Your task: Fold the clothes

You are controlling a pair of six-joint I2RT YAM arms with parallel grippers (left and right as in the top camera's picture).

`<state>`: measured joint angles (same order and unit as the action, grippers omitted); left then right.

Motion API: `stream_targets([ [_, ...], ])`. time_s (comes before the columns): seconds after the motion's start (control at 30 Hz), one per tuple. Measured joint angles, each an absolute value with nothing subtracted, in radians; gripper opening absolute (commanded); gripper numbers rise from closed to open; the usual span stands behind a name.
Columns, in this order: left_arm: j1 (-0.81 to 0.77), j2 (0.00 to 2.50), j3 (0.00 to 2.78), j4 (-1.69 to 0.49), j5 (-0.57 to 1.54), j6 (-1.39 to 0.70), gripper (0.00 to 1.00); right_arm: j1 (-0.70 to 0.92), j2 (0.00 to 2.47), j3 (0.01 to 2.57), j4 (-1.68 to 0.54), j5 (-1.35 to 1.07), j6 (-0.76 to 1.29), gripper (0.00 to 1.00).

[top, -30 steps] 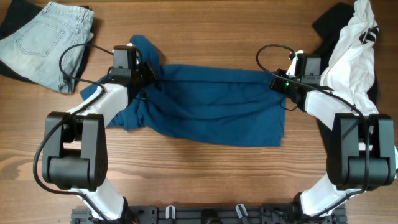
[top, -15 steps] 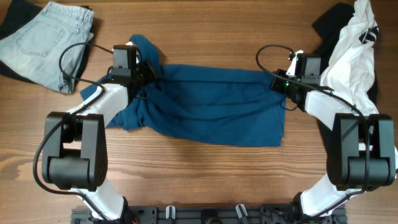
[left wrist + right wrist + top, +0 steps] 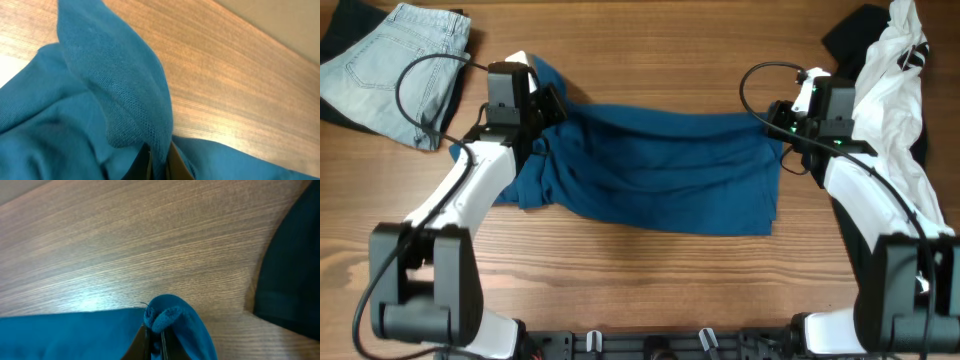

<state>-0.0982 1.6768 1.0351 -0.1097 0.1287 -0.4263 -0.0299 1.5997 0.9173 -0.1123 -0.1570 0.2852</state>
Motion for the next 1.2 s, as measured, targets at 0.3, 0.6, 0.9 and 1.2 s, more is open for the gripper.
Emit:
stream_targets([
  [0.3, -0.098, 1.642, 1.035, -0.269, 0.117, -0.400, 0.04, -0.030, 1.531, 0.917, -0.261, -0.157, 0.283, 0.04],
  [0.6, -0.098, 1.583, 1.035, -0.362, 0.030, -0.387, 0.04, -0.034, 1.470, 0.917, -0.339, -0.187, 0.287, 0.04],
  [0.9, -0.098, 1.411, 1.035, -0.487, -0.014, -0.367, 0.04, -0.035, 1.435, 0.917, -0.406, -0.249, 0.303, 0.04],
  [1.2, -0.098, 1.401, 1.035, -0.669, -0.013, -0.363, 0.04, -0.035, 1.428, 0.917, -0.508, -0.364, 0.337, 0.04],
])
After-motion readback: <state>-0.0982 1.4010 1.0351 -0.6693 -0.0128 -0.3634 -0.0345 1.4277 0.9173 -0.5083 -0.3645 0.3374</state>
